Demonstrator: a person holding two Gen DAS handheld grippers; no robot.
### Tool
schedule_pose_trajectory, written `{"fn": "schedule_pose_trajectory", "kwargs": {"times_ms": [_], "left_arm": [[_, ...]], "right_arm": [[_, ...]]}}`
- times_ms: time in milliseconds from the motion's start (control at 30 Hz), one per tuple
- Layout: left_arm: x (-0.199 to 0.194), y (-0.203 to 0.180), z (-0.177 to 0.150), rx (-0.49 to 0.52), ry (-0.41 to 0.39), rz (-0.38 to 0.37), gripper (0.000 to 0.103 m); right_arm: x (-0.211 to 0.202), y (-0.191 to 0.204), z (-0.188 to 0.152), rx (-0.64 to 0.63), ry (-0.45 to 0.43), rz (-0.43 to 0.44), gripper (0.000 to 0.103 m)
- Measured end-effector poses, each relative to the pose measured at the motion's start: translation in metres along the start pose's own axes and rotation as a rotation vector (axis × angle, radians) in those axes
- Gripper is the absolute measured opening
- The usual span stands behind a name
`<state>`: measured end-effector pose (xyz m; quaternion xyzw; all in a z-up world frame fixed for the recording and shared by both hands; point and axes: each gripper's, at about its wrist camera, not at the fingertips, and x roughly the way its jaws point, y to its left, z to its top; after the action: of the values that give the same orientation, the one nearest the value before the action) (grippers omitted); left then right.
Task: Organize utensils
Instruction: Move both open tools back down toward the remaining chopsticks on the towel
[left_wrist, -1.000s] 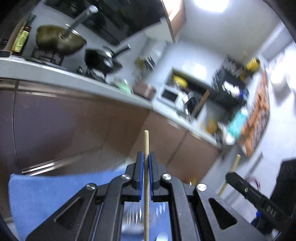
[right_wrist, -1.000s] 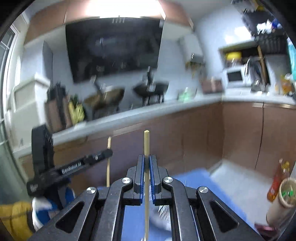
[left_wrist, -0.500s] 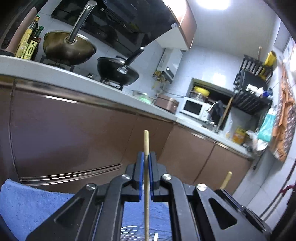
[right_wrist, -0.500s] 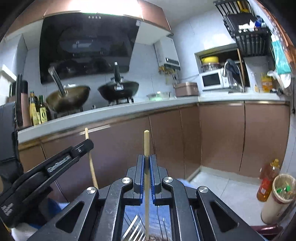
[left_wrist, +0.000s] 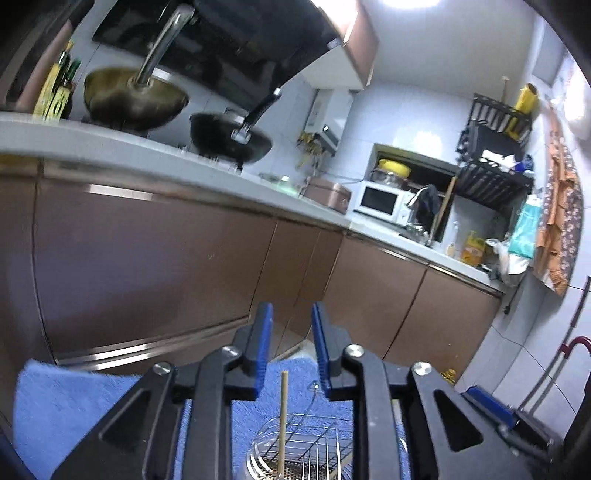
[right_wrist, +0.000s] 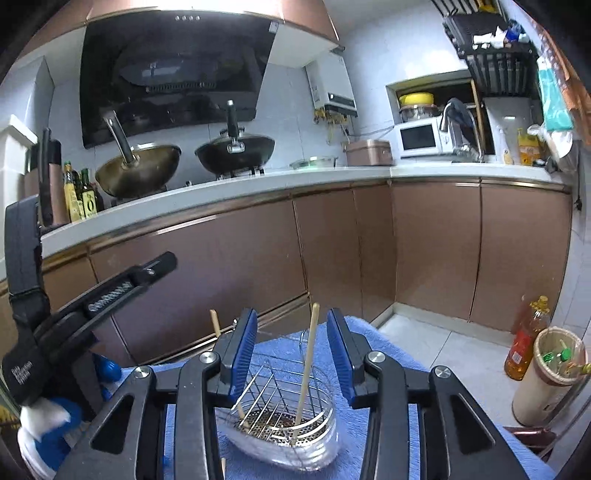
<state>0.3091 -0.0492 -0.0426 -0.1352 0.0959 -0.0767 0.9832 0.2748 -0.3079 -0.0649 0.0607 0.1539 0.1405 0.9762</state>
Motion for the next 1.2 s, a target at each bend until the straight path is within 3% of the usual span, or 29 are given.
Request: {"fn": "schedule_pose_trajectory", "kwargs": {"times_ms": [167,300,400,633,933,1200], "left_arm": [[-0.05,-0.001,0.032,0.078,-0.003,0.005,0.041],[-0.09,0.012,0.044,0.078,0.015,0.019,0.055],[-0.114,0.024,0.042,0.081,0.067,0.035,0.056],[-0.133,0.05,-0.002,0.072,0.37,-0.06,0.056],[-0.142,0.053,-0.059,0.102,0.574,-0.099,0.056],[-0.111,0.049,-0.12,0.105,0.88,-0.184,0.055]], "right_arm": [[-0.054,0.012,0.02,-0.019,-0.035,0.031,0.037],[-0.086,0.028,0.029,-0.052,-0.024,0.066,0.037],[-0.103,0.041,0.025,-0.079,0.015,0.099,0.037],[-0.107,0.048,0.0,-0.085,0.138,0.127,0.037],[-0.108,0.042,-0.036,-0.056,0.262,0.154,0.036],[-0.083,0.039,-0.067,-0.046,0.42,0.18,0.028]]}}
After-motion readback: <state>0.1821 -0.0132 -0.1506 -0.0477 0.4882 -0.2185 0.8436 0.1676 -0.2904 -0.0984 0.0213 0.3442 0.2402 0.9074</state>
